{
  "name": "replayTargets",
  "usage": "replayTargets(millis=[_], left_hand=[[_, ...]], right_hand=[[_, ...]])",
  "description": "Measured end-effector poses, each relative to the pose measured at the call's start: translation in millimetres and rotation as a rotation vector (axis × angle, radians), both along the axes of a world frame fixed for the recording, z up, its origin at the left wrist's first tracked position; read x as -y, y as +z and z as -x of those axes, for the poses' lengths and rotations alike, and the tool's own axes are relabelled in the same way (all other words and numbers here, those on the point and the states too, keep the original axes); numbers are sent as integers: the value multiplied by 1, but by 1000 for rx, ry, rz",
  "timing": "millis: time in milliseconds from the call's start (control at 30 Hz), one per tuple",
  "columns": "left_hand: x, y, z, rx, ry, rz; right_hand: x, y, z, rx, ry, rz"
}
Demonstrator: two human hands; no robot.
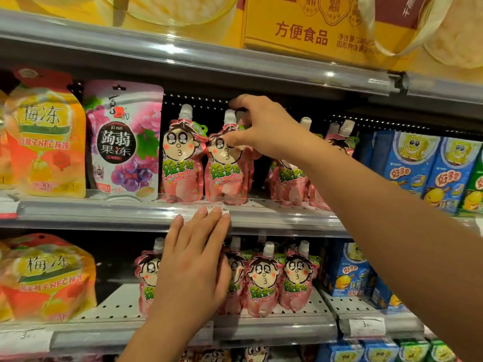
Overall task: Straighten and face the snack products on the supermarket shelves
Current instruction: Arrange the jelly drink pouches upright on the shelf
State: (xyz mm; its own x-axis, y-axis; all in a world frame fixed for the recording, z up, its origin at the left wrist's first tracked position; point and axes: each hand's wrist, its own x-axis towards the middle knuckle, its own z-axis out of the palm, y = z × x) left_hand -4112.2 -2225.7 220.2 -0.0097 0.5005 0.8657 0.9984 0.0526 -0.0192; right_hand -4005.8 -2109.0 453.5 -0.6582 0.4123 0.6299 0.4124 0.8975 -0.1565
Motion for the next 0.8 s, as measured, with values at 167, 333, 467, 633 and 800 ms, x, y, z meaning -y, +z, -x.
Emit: replayTargets(millis=[167,333,467,633,800], left_hand=[[1,0,0,3,4,6],[0,-1,0,10,1,3],[-2,-2,0,18,-1,1],[-3,-2,0,19,-13,-22],[-1,-3,0,25,-10,-3]], right_hand=[[-14,-1,-2,-61,29,100],[-22,0,-10,-70,15,188],[-18,2,-13,-42,-34,113],[5,2,-1,-91,-84,-308],[30,-1,40,11,72,-95]])
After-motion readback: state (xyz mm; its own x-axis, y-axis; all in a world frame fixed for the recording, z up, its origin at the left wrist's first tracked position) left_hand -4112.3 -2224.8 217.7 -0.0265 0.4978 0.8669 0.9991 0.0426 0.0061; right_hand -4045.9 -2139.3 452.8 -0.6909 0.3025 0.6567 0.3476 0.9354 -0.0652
